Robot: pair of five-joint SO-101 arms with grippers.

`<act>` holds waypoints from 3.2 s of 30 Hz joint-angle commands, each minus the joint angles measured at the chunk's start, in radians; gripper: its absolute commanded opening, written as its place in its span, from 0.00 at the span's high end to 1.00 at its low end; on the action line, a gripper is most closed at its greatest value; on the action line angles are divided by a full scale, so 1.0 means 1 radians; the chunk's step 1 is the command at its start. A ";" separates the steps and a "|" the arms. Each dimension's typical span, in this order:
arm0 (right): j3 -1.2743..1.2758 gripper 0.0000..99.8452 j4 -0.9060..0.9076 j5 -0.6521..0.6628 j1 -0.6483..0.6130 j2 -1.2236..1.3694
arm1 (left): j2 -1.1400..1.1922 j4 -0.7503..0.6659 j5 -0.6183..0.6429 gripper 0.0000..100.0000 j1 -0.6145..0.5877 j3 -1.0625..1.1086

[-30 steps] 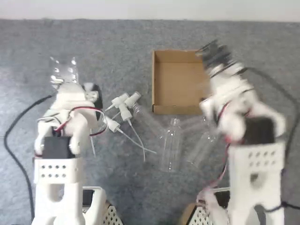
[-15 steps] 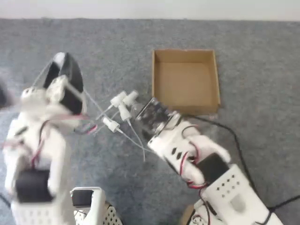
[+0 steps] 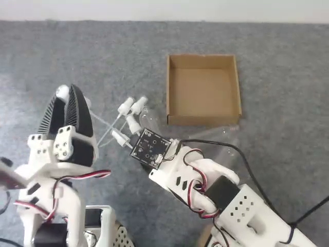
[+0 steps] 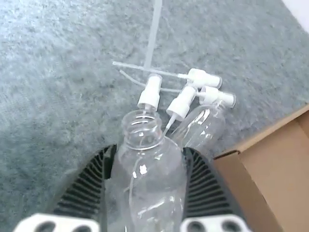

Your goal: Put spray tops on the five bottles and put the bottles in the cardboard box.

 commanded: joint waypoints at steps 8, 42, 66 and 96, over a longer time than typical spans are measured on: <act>-0.008 0.99 -0.048 -0.011 0.012 -0.021 | -0.012 -0.061 0.003 0.99 0.150 0.050; 0.011 0.99 -0.050 -0.057 0.079 -0.021 | -0.018 -0.158 0.003 0.99 0.239 0.107; 0.006 0.99 -0.051 -0.055 0.111 -0.148 | -0.011 -0.160 -0.097 0.99 0.396 0.315; 0.112 0.99 -0.377 -0.143 0.171 -0.183 | -0.018 -0.130 -0.155 0.99 0.508 0.427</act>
